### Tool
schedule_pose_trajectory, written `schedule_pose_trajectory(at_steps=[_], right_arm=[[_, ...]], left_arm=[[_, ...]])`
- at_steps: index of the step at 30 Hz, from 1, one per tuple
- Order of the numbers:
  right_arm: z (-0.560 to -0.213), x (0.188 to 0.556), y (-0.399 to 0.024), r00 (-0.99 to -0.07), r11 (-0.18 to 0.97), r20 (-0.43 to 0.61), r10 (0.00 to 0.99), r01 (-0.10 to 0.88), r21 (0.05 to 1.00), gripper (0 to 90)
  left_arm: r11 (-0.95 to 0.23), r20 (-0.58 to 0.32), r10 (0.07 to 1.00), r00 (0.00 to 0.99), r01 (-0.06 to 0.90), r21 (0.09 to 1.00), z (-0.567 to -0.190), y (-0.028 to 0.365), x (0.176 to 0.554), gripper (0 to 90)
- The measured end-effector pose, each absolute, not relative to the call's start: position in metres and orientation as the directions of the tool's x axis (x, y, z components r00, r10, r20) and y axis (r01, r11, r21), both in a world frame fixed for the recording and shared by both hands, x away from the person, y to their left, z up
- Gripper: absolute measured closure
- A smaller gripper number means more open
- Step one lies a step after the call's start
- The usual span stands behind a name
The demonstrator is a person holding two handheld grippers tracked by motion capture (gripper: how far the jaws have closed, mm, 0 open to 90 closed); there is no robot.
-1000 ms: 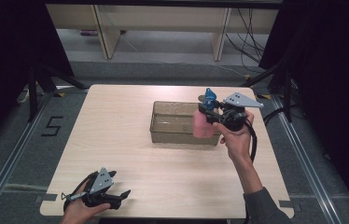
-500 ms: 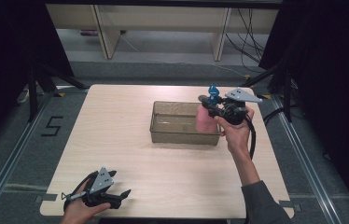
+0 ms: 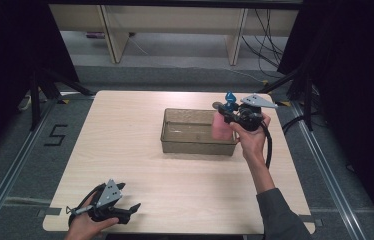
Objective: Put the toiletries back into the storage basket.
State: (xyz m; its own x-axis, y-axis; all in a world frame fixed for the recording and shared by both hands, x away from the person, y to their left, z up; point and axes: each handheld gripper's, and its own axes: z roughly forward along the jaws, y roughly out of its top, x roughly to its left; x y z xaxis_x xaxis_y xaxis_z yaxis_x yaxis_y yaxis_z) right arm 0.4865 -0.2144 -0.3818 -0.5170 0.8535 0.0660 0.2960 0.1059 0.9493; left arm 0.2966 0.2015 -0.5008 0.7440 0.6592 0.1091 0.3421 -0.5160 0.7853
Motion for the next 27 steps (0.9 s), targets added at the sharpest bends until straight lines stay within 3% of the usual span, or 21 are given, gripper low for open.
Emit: schedule_pose_trajectory(at_steps=[9,12,15,21,27], right_arm=[[-0.391,0.492,-0.217,-0.503,0.122,0.051,0.863,0.304,0.945,53.5],[-0.396,0.492,-0.215,-0.488,0.101,0.09,0.868,0.351,0.931,53.5],[-0.4,0.495,-0.217,-0.499,0.131,0.05,0.865,0.322,0.938,53.5],[-0.405,0.494,-0.215,-0.495,0.126,0.063,0.866,0.34,0.932,53.5],[-0.409,0.494,-0.214,-0.5,0.144,0.05,0.865,0.342,0.929,53.5]], left_arm=[[-0.499,0.093,0.665,0.741,0.349,0.793,-0.502,0.201,0.295,15.3],[-0.496,0.093,0.666,0.74,0.347,0.796,-0.501,0.2,0.296,15.4],[-0.515,0.106,0.661,0.743,0.346,0.784,-0.501,0.202,0.296,15.3],[-0.485,0.078,0.669,0.739,0.354,0.8,-0.502,0.2,0.294,15.3],[-0.507,0.108,0.665,0.739,0.34,0.792,-0.501,0.201,0.296,15.3]])
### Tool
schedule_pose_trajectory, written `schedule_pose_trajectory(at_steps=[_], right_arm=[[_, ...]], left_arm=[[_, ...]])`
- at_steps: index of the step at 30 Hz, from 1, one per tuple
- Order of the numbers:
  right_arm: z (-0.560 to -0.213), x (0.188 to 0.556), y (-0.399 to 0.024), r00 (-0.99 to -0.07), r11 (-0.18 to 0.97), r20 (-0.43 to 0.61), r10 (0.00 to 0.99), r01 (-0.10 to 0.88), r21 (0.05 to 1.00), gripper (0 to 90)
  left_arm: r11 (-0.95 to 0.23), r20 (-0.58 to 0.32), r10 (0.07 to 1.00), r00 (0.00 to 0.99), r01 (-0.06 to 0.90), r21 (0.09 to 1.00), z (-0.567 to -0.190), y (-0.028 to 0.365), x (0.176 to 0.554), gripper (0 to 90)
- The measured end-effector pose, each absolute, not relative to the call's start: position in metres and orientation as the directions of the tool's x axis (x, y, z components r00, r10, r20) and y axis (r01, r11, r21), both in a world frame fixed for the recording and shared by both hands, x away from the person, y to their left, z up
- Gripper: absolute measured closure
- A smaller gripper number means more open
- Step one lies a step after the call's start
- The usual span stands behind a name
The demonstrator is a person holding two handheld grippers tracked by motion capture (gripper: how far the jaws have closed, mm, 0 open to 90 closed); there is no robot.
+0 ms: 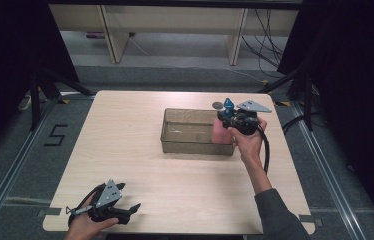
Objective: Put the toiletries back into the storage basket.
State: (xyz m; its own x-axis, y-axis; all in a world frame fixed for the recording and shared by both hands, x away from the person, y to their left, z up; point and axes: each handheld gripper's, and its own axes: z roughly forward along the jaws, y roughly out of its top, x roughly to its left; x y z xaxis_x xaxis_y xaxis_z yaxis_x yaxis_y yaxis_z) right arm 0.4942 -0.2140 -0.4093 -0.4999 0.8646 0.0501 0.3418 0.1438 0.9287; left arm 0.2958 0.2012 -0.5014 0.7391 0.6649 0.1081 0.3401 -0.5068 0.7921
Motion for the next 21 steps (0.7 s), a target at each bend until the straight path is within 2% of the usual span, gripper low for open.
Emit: schedule_pose_trajectory(at_steps=[7,14,15,21], right_arm=[[-0.417,0.494,-0.216,-0.476,0.129,0.073,0.876,0.377,0.917,53.5],[-0.421,0.496,-0.221,-0.483,0.145,0.05,0.874,0.358,0.922,53.6],[-0.421,0.494,-0.22,-0.469,0.122,0.08,0.88,0.384,0.915,53.5],[-0.423,0.493,-0.22,-0.483,0.124,0.081,0.872,0.378,0.918,53.6]], left_arm=[[-0.506,0.102,0.667,0.738,0.348,0.789,-0.501,0.201,0.296,15.4],[-0.507,0.098,0.659,0.746,0.343,0.791,-0.5,0.201,0.296,15.4],[-0.507,0.109,0.665,0.739,0.339,0.793,-0.501,0.201,0.296,15.4],[-0.512,0.1,0.655,0.749,0.343,0.788,-0.501,0.202,0.295,15.4]])
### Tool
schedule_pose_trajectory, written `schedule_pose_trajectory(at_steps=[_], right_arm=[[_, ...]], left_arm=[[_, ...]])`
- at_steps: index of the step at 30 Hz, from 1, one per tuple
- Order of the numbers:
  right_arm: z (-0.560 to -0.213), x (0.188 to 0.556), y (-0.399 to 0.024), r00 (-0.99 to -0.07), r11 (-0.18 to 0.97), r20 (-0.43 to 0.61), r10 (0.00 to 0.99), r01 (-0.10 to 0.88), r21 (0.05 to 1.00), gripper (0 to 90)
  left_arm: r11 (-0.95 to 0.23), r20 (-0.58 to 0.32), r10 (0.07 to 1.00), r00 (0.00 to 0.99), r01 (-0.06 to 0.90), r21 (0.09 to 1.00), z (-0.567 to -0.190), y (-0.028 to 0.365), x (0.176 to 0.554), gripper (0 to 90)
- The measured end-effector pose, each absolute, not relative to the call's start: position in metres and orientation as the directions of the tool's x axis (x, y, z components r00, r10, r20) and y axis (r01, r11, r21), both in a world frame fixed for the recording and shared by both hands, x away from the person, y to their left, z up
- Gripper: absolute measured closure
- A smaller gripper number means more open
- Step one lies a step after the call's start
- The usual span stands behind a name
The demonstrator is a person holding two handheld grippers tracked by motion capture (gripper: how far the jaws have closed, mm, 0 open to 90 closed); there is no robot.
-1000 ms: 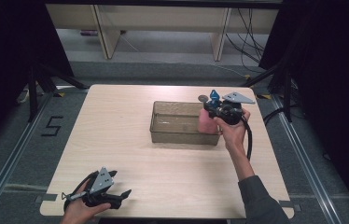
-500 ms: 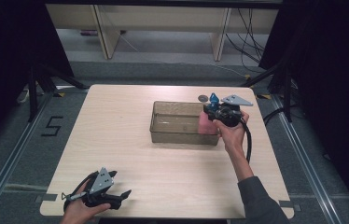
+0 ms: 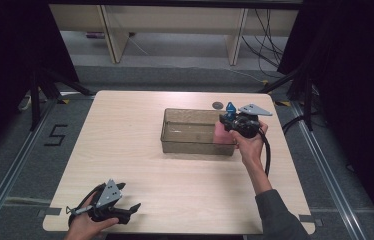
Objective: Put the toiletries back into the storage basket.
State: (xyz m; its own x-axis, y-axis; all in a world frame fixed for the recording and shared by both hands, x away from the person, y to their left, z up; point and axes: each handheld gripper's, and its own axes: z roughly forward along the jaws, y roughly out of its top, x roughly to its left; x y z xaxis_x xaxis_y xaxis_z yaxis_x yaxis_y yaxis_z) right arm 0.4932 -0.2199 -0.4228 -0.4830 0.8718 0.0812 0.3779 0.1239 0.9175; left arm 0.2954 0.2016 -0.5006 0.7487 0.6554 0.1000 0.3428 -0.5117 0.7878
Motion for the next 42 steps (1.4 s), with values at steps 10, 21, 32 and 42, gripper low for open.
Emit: schedule_pose_trajectory(at_steps=[10,21,32,42], right_arm=[[-0.428,0.493,-0.222,-0.482,0.166,0.029,0.876,0.357,0.919,53.5],[-0.433,0.492,-0.221,-0.486,0.157,0.053,0.872,0.381,0.911,53.5],[-0.436,0.49,-0.22,-0.497,0.165,0.05,0.867,0.38,0.91,53.5],[-0.438,0.488,-0.217,-0.5,0.203,0.001,0.866,0.353,0.913,53.0]], left_arm=[[-0.512,0.106,0.657,0.747,0.338,0.79,-0.5,0.202,0.296,15.4],[-0.512,0.109,0.657,0.746,0.336,0.79,-0.499,0.202,0.296,15.4],[-0.493,0.092,0.663,0.743,0.341,0.8,-0.5,0.202,0.296,15.4],[-0.509,0.104,0.658,0.746,0.339,0.791,-0.499,0.203,0.296,15.4]])
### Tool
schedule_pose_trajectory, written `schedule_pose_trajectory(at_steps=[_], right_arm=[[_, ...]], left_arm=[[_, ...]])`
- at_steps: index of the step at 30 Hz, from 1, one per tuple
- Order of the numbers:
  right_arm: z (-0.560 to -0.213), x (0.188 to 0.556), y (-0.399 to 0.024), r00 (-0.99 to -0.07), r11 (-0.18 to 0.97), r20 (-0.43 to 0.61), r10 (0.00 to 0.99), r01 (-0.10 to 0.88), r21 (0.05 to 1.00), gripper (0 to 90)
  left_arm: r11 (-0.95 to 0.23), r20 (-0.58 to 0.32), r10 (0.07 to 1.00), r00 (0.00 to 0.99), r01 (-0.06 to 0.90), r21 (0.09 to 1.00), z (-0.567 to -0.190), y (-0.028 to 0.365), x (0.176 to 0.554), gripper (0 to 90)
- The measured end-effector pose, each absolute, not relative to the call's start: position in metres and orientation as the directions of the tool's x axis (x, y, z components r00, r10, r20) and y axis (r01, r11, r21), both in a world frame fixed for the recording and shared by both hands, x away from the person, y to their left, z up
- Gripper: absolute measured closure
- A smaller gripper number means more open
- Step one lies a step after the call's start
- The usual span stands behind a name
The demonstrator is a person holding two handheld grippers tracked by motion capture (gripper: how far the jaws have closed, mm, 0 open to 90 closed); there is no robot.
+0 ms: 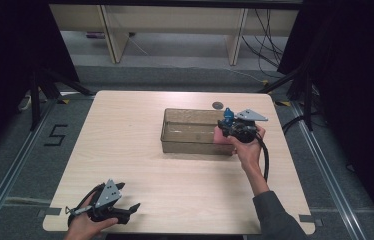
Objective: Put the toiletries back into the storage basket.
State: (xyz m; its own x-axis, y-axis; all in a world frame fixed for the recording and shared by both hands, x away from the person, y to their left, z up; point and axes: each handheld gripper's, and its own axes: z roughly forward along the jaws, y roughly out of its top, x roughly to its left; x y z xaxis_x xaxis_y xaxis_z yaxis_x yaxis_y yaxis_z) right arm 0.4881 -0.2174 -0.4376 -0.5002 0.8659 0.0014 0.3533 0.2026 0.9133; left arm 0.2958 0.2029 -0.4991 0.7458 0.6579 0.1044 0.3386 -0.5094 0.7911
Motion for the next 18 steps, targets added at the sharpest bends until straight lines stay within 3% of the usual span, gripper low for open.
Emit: schedule_pose_trajectory(at_steps=[3,4,7,9,18], right_arm=[[-0.4386,0.4869,-0.2187,-0.492,0.152,0.062,0.868,0.384,0.911,49.9],[-0.4385,0.4865,-0.2209,-0.48,0.12,0.093,0.872,0.394,0.911,41.3],[-0.4367,0.4856,-0.2235,-0.469,0.112,0.096,0.878,0.396,0.911,36.1],[-0.4349,0.484,-0.2237,-0.462,0.066,0.151,0.874,0.422,0.904,30.3],[-0.4308,0.4796,-0.2244,-0.467,0.066,0.156,0.87,0.425,0.903,26.3]], left_arm=[[-0.51,0.105,0.658,0.745,0.339,0.79,-0.4999,0.2026,0.2955,15.4],[-0.508,0.101,0.658,0.747,0.341,0.791,-0.5,0.2024,0.2954,15.3],[-0.509,0.109,0.662,0.742,0.338,0.792,-0.4996,0.2022,0.2958,15.4],[-0.506,0.098,0.66,0.745,0.343,0.792,-0.5003,0.2022,0.2953,15.4],[-0.51,0.104,0.658,0.746,0.34,0.79,-0.4993,0.203,0.2958,15.3]])
